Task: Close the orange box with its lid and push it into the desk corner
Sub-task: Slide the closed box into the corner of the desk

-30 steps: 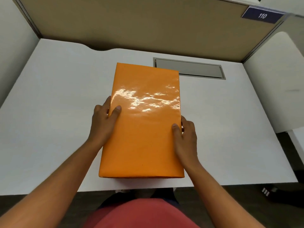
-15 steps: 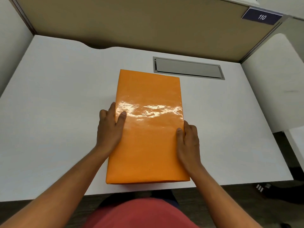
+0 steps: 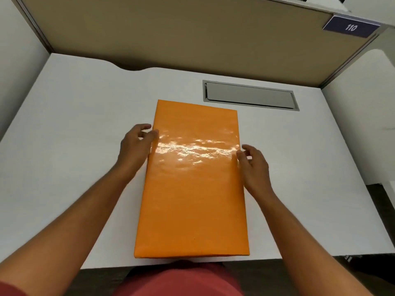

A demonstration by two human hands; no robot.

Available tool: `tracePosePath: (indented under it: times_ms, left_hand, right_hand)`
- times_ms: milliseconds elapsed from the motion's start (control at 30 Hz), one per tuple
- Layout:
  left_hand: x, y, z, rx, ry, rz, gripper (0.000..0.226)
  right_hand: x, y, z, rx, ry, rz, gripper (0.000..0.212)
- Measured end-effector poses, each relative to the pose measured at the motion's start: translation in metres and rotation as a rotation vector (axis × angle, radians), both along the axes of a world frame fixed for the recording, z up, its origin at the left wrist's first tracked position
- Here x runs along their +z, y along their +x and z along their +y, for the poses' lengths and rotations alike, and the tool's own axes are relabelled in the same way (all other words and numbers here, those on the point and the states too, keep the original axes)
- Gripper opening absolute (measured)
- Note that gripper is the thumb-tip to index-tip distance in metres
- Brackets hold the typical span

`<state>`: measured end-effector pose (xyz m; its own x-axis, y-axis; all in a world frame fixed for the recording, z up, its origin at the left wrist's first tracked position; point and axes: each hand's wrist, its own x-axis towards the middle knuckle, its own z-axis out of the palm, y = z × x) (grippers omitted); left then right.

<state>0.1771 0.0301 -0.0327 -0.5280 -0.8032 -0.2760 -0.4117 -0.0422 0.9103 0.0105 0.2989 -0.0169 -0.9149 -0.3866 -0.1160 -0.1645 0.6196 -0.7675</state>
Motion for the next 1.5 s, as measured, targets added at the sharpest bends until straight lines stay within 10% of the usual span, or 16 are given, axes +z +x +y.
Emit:
tracePosePath:
  times_ms: [300, 800, 1167, 1500]
  left_hand:
    - [0.011, -0.067, -0.052, 0.007, 0.204, 0.080, 0.046]
    - [-0.007, -0.081, -0.044, 0.092, -0.021, 0.015, 0.041]
    - [0.011, 0.016, 0.016, -0.104, 0.031, -0.215, 0.086]
    - [0.006, 0.064, 0.095, -0.231, -0.092, -0.277, 0.092]
  right_hand:
    - [-0.005, -0.096, -0.084, 0.009, -0.103, -0.129, 0.034]
    - [-0.030, -0.117, -0.101, -0.038, 0.009, -0.068, 0.045]
    - [0.015, -0.022, -0.015, 0.056, 0.092, -0.314, 0.068]
    - [-0.004, 0.077, 0.024, 0.111, 0.155, -0.145, 0.076]
